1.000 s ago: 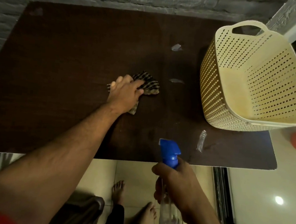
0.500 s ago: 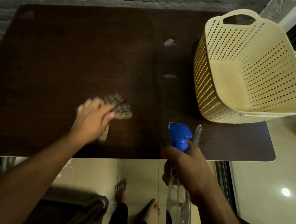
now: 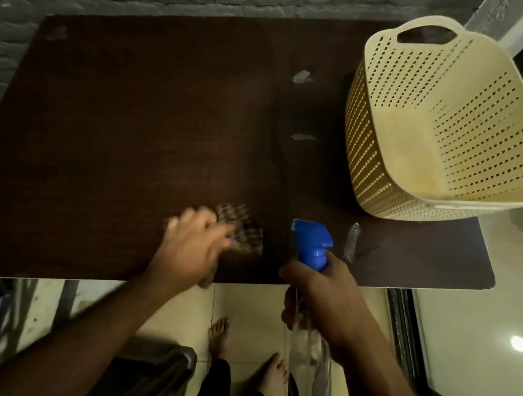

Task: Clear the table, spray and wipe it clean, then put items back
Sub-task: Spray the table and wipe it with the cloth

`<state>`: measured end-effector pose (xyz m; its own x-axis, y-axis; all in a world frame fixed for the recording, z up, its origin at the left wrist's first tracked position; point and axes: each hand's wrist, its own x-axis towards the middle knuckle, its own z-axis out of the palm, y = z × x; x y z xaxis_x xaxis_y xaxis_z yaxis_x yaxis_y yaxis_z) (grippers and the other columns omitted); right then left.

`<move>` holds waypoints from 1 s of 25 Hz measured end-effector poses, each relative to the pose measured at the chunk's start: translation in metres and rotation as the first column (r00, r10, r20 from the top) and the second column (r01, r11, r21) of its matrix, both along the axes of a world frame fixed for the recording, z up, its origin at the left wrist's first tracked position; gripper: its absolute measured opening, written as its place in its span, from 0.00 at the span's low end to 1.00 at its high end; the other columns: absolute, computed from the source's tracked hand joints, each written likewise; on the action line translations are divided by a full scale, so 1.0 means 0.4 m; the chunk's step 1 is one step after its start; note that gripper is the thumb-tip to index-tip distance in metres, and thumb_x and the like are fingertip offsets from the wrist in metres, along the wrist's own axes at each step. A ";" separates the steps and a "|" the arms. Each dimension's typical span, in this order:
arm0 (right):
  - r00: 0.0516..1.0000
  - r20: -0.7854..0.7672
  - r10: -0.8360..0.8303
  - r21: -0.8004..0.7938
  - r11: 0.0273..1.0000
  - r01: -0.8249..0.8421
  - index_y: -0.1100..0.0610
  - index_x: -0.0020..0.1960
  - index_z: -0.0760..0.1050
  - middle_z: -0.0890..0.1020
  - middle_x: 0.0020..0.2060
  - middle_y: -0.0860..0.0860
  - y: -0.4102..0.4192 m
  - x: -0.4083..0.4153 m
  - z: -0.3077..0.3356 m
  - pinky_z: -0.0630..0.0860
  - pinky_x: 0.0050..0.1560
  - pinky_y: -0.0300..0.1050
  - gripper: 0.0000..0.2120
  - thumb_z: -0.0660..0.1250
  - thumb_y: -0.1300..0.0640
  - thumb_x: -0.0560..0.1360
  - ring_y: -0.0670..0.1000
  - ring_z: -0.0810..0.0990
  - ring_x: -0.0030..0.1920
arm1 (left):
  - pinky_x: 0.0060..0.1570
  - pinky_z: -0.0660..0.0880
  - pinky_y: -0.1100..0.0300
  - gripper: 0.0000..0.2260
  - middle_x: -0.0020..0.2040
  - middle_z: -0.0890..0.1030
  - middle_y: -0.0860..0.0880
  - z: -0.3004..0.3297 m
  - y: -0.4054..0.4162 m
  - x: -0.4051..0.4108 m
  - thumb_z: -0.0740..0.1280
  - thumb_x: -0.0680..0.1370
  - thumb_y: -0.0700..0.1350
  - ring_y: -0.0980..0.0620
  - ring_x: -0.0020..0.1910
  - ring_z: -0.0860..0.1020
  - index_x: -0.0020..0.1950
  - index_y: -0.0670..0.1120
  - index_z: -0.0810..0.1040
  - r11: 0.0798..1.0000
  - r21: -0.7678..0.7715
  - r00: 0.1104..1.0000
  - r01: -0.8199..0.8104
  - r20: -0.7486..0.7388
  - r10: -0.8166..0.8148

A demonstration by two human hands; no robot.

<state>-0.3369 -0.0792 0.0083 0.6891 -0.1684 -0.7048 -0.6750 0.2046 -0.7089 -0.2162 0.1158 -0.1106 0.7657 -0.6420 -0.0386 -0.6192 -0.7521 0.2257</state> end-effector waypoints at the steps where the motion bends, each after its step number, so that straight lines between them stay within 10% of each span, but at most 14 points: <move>1: 1.000 0.009 -0.003 -0.003 1.000 0.003 0.55 0.53 0.71 0.77 0.33 0.56 -0.001 0.009 -0.005 0.73 0.28 0.42 0.09 0.66 0.60 0.74 0.51 0.75 0.27 | 0.46 0.65 0.51 0.14 0.50 0.73 0.49 0.000 -0.034 0.046 0.59 0.79 0.52 0.45 0.49 0.72 0.63 0.54 0.76 0.995 -0.019 0.995 -0.100 -0.006 0.100; 4: 0.999 0.050 0.000 -0.047 0.999 0.002 0.55 0.53 0.71 0.77 0.33 0.56 0.007 0.045 -0.007 0.75 0.30 0.45 0.09 0.66 0.60 0.74 0.52 0.76 0.28 | 0.52 0.65 0.49 0.15 0.55 0.73 0.47 0.004 -0.137 0.048 0.61 0.79 0.52 0.45 0.53 0.70 0.65 0.55 0.74 0.970 -0.020 0.970 -0.242 -0.004 0.242; 13: 0.988 0.136 0.075 -0.194 0.980 -0.048 0.51 0.49 0.71 0.78 0.38 0.51 0.038 0.112 0.042 0.77 0.37 0.46 0.07 0.68 0.55 0.73 0.49 0.77 0.35 | 0.53 0.66 0.52 0.12 0.54 0.72 0.49 0.057 -0.105 -0.190 0.56 0.78 0.52 0.48 0.53 0.70 0.56 0.51 0.75 0.999 0.052 0.999 -0.008 -0.051 0.011; 20: 0.963 0.228 0.145 -0.251 0.964 -0.086 0.48 0.49 0.69 0.78 0.40 0.51 0.083 0.100 0.128 0.78 0.40 0.46 0.09 0.68 0.56 0.73 0.49 0.79 0.37 | 0.58 0.65 0.56 0.14 0.57 0.72 0.48 0.095 -0.023 -0.193 0.60 0.80 0.52 0.49 0.58 0.69 0.65 0.54 0.74 0.997 0.009 0.914 0.081 -0.399 -0.070; 25: 0.933 0.323 0.159 -0.372 0.928 -0.030 0.44 0.47 0.69 0.80 0.42 0.54 0.068 0.090 0.173 0.82 0.45 0.53 0.12 0.69 0.55 0.71 0.55 0.82 0.40 | 0.53 0.74 0.55 0.20 0.52 0.76 0.47 0.088 0.062 -0.034 0.59 0.76 0.57 0.45 0.52 0.76 0.64 0.50 0.77 0.966 -0.124 0.924 -0.228 -0.341 0.174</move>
